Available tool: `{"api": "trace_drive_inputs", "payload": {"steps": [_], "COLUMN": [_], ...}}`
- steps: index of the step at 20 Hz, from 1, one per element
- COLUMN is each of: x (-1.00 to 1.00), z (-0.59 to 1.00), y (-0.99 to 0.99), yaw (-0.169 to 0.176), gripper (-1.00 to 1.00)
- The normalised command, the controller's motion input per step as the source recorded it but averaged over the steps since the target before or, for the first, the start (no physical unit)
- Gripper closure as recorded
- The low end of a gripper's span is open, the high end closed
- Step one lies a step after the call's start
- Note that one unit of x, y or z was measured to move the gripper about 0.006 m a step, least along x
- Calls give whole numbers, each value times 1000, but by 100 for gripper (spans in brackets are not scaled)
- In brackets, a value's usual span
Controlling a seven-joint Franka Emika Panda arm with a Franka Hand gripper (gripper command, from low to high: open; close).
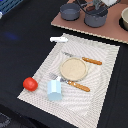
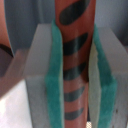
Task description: Interact with the objects in diverse but meaningful ways.
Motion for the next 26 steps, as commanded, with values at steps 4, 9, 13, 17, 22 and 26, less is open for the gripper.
{"api": "trace_drive_inputs", "payload": {"steps": [4,9,13,17,22,26], "x": [85,67,-14,-157,-313,-333], "z": [4,317,847,855,523,179], "y": [149,207,204,91,-90,-494], "yaw": [0,0,0,0,-4,0], "gripper": [-100,-100,-100,-100,-100,-100]}}
